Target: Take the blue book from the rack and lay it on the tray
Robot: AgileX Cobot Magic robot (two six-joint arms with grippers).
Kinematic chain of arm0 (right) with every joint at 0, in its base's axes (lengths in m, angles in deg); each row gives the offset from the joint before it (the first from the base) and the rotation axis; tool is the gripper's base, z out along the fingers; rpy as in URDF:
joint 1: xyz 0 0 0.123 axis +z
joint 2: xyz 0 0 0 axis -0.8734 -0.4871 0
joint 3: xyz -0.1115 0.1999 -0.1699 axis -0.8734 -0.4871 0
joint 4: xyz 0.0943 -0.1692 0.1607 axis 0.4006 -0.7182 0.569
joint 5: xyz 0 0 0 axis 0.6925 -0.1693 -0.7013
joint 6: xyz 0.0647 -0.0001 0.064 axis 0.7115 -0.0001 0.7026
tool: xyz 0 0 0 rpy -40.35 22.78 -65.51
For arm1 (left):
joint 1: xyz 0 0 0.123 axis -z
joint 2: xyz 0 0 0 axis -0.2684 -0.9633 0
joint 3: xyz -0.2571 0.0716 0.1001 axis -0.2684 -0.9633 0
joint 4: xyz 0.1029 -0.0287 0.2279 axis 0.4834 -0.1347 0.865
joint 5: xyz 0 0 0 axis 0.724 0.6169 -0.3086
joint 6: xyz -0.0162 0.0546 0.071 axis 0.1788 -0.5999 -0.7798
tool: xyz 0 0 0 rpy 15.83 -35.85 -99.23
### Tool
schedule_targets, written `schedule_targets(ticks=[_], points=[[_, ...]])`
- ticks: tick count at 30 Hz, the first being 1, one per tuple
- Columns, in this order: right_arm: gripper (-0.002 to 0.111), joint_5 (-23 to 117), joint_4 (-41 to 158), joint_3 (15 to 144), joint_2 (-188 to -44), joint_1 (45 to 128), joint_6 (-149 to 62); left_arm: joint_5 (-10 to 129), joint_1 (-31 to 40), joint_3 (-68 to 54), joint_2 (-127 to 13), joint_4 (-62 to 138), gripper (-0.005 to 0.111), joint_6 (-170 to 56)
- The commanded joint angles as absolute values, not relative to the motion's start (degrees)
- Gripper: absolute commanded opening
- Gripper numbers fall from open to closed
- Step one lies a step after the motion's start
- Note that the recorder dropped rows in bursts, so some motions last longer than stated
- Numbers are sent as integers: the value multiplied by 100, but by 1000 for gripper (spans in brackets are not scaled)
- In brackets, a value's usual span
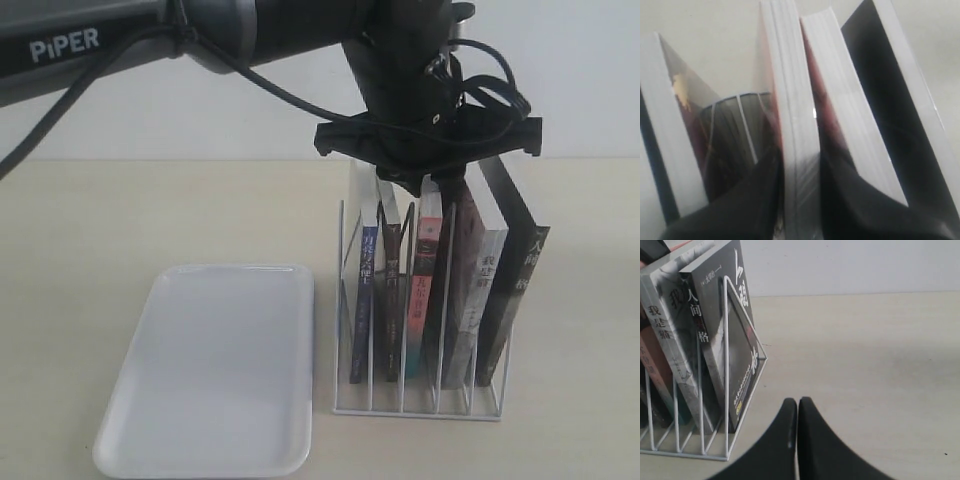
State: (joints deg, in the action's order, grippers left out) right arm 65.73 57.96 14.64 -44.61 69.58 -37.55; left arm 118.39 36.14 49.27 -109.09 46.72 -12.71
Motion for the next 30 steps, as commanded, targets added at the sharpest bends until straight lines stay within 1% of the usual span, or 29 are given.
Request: schedule_targets(ticks=[1, 7, 15, 30], points=[[0, 6526, 5775, 1468, -4436, 6943, -3751, 11976, 3629, 4916, -10954, 4805, 4, -1453], [0, 6548, 5775, 1468, -4436, 6943, -3751, 12049, 3629, 4917, -10783, 4828, 4, -1369], [0, 6548, 5775, 1468, -4436, 6943, -3751, 12276, 3641, 5112, -10218, 4784, 4, -1250], [0, 6548, 5775, 1468, -4436, 6943, -3751, 12564, 3641, 5256, -10255, 4589, 4, -1381]])
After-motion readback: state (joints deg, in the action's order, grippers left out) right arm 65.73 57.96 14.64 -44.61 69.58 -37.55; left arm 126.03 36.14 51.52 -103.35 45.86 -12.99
